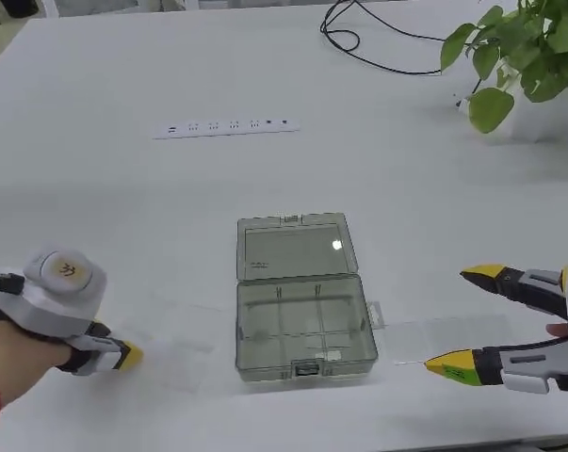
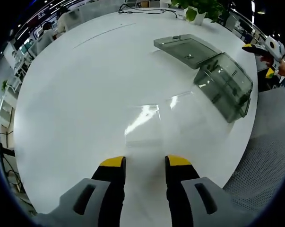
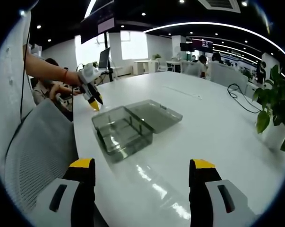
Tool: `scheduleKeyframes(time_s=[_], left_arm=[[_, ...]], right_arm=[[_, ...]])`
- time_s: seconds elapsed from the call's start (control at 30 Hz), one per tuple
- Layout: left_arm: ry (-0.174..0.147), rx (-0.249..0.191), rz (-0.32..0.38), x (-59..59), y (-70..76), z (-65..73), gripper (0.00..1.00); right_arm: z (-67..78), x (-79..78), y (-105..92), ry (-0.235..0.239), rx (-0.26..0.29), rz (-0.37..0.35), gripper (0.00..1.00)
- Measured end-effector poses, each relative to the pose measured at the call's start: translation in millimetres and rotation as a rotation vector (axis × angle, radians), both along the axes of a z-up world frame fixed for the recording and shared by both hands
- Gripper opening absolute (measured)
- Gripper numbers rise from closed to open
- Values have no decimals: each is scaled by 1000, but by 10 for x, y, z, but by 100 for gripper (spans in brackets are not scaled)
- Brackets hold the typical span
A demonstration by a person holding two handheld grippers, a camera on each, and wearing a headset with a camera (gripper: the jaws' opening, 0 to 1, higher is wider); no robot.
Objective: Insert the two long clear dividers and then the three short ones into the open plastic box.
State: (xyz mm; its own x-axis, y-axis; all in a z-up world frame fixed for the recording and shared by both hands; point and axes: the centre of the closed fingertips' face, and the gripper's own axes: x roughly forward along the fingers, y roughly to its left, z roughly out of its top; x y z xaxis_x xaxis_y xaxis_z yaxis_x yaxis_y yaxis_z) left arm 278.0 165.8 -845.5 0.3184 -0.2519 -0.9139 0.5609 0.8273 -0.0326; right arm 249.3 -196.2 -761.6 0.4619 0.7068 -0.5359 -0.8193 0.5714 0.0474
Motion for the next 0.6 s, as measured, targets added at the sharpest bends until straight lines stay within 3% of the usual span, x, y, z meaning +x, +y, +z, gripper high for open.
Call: scheduleKeyframes(time_s=[0.27, 0.43, 0.5, 0.6], left_arm=[[4, -26, 20, -1, -7, 2, 31], [-2, -66, 37, -25, -45, 26, 30], [-9, -66, 40, -33, -42, 34, 30], [-30, -108, 75, -10, -61, 95, 30]], right_arm=[[-3, 13, -1, 3, -5, 2, 82], [-16, 7, 16, 7, -8, 7, 82], [-17, 7, 24, 7, -11, 10, 82], [4, 16, 35, 5, -12, 10, 82]])
